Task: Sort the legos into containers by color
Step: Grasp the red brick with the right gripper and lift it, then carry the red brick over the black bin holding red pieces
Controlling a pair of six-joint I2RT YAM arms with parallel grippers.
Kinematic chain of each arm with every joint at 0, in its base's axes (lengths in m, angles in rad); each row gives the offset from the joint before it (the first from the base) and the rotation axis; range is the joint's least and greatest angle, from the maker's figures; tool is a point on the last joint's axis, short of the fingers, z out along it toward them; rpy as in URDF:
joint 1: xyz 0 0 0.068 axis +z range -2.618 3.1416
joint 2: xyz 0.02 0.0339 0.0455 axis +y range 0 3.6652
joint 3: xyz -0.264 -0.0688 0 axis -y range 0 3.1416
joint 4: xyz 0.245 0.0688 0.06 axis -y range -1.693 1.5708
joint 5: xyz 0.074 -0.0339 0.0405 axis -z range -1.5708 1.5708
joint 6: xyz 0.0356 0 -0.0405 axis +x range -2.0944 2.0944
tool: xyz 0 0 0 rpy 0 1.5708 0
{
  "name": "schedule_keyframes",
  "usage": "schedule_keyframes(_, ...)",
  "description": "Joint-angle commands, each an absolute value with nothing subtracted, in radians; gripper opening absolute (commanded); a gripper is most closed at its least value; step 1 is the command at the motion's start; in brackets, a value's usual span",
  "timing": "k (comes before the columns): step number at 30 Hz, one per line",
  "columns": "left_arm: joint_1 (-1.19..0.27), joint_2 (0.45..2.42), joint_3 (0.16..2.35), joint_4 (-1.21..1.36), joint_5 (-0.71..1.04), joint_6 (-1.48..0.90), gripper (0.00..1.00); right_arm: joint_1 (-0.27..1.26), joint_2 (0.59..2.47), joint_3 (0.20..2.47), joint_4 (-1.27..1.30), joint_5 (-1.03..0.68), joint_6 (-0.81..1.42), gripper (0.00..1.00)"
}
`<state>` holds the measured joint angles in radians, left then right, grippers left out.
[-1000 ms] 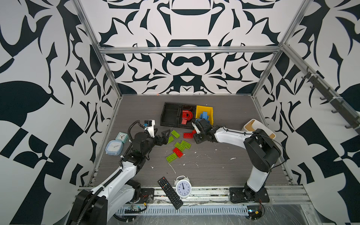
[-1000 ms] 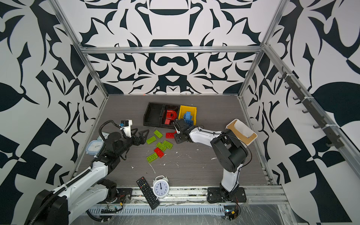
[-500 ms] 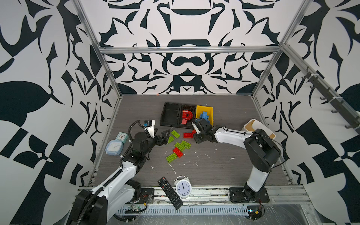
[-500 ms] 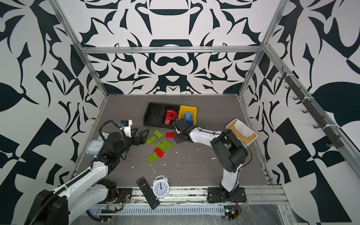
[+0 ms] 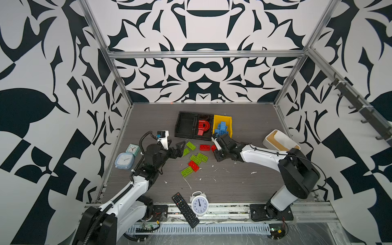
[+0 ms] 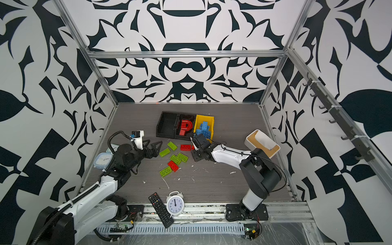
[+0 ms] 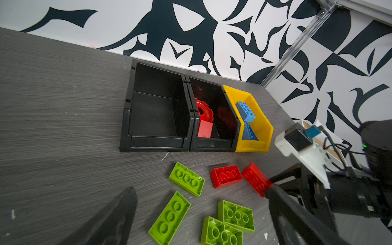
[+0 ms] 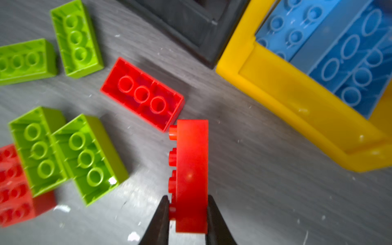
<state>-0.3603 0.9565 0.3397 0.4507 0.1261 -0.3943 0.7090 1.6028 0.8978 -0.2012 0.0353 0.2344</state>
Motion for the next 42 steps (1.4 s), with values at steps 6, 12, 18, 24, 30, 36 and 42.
schedule_keyframes(6, -0.362, 0.935, 0.338, 0.437, 0.094, -0.387, 1.0, 0.724, 1.424, 0.837, -0.225, 0.074, 0.282, 0.18)
schedule_keyframes(12, -0.362, 0.934, 0.339, 0.438, 0.095, -0.389, 1.0, 0.724, 1.433, 0.936, -0.247, 0.046, 0.27, 0.19)
schedule_keyframes(18, -0.362, 0.934, 0.339, 0.437, 0.096, -0.386, 1.0, 0.724, 1.588, 1.152, -0.235, 0.055, 0.267, 0.18)
schedule_keyframes(24, -0.361, 0.933, 0.341, 0.431, 0.089, -0.384, 1.0, 0.724, 1.757, 1.31, -0.132, 0.1, 0.302, 0.18)
schedule_keyframes(30, -0.361, 0.905, 0.337, 0.419, 0.073, -0.379, 1.0, 0.714, 1.901, 1.465, -0.116, 0.137, 0.295, 0.18)
schedule_keyframes(36, -0.361, 0.914, 0.338, 0.421, 0.076, -0.381, 1.0, 0.7, 1.962, 1.529, -0.087, 0.166, 0.305, 0.19)
schedule_keyframes(42, -0.362, 0.919, 0.34, 0.422, 0.081, -0.384, 1.0, 0.688, 1.99, 1.532, -0.057, 0.215, 0.313, 0.2)
